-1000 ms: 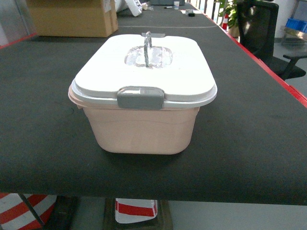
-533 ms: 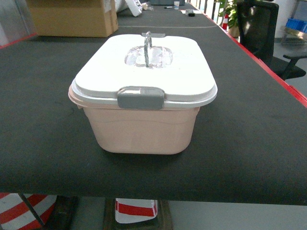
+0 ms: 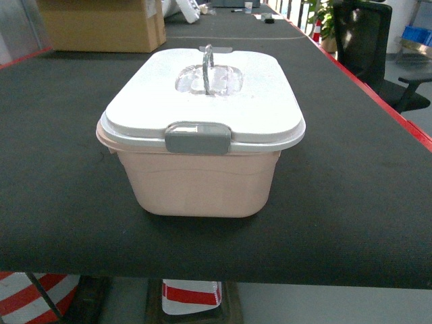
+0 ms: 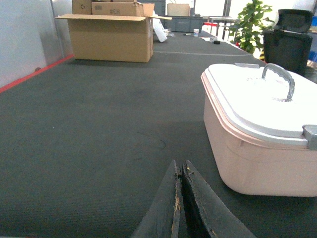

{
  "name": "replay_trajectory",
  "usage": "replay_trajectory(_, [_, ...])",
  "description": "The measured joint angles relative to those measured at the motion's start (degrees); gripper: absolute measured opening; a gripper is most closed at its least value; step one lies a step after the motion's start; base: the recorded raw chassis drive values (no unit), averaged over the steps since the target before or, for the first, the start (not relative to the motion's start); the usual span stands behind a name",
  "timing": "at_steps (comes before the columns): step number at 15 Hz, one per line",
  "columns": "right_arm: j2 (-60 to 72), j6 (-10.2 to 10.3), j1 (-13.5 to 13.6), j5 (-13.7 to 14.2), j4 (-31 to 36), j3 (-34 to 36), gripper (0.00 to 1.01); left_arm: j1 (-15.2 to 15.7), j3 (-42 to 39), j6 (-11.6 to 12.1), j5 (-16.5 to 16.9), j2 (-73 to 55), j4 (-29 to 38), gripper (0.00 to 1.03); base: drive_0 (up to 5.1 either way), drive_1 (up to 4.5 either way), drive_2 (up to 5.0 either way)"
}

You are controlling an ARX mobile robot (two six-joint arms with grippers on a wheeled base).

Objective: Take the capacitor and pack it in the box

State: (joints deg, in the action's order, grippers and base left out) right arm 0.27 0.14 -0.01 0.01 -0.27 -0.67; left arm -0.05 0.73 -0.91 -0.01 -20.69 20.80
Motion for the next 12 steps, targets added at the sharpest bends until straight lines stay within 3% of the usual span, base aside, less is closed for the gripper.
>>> replay_trajectory(9, [0.0, 0.0, 0.0, 0.0, 0.0, 0.0, 0.98, 0.0, 0.0, 0.0, 0.0, 11.5, -12.1, 0.02, 0.0, 0.00, 0.0])
replay_trajectory(10, [0.0, 0.0, 0.0, 0.0, 0.0, 0.0, 0.98, 0.0, 0.0, 0.1, 0.1, 18.4, -21.6, 0.02, 0.0, 0.00, 0.0])
replay_trajectory(12, [0.0, 0.0, 0.0, 0.0, 0.0, 0.0, 0.98, 0.0, 0.2, 0.1, 0.1, 20.0, -19.8, 0.02, 0.0, 0.00, 0.0])
